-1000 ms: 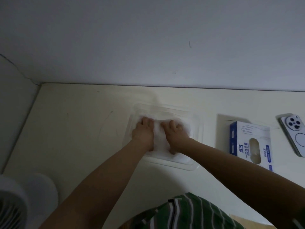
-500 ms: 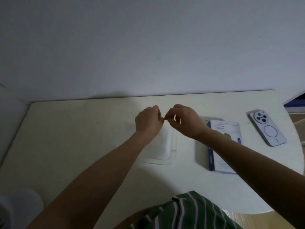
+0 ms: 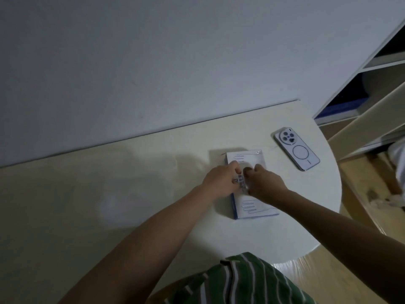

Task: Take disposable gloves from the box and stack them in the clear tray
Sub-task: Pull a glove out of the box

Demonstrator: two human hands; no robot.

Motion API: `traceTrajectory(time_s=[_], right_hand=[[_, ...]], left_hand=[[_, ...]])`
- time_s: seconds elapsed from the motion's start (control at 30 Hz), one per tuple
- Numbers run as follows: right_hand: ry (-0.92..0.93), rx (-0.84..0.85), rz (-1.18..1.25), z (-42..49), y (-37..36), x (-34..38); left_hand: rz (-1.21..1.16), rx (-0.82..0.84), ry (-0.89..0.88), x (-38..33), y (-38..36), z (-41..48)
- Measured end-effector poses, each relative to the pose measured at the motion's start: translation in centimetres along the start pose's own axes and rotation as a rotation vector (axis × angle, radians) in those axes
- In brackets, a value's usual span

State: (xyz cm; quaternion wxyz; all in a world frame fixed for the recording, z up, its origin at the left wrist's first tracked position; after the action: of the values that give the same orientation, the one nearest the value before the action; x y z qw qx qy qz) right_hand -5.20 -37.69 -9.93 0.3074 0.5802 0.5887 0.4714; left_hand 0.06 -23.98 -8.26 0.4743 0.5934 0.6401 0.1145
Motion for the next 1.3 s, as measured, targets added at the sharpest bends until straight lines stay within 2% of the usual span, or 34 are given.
traceTrajectory(time_s=[0.17,0.23,0.43,0.57,0.67,0.77,0.97,1.03,1.13,1.3], right_hand=[[-0.043,0.006,-0.024,0.8,-0.3,-0.5],[-0.046,-0.040,0.046,0.9,0.0,-1.1],[0.148,-0.365,0.507,-0.3,2.0,-3.2],[0.051,-0.490,0.911,-0.7,4.4,-4.0],[0.029,-0.483,1.124,-0.6,5.3,-4.0],[-0.035,-0.471,1.120,-0.4,5.2,-3.9],[-0.153,-0.441,1.105,0.6,5.3,-1.5],[-0.103,-0.400,1.117,0.9,5.9,-0.1],[0.000,-0.316,1.155,1.3,7.0,2.2],[0.269,-0.196,1.311,1.7,8.6,6.0]], left_hand=[[0.094,0.029,0.037,-1.1,-2.1,1.3],[0.133,0.016,0.083,-1.2,-2.7,1.6],[0.097,0.046,0.119,-1.1,-2.9,2.2],[0.076,0.068,0.099,-1.2,-2.8,2.2],[-0.137,0.131,0.124,-0.8,-1.9,1.9],[-0.395,0.124,0.080,-0.3,-0.4,1.0],[-0.623,-0.205,-0.103,1.4,2.9,-1.9],[-0.590,-0.326,-0.133,2.0,3.8,-2.7],[-0.582,-0.415,-0.120,3.3,4.9,-3.8],[-0.795,-0.424,-0.082,6.4,7.2,-5.7]])
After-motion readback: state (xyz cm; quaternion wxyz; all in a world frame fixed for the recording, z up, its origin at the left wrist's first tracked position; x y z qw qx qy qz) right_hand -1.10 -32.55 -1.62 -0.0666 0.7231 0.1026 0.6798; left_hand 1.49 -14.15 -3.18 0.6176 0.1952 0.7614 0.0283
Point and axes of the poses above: each hand's wrist, its own z-axis towards the middle knuckle, its own y-axis out of the back of the hand, x = y × z, the point moved 2 cm from there along z, towards the middle knuckle, and after that the axes turned 15 degrees about y, right-handed, at the moved point
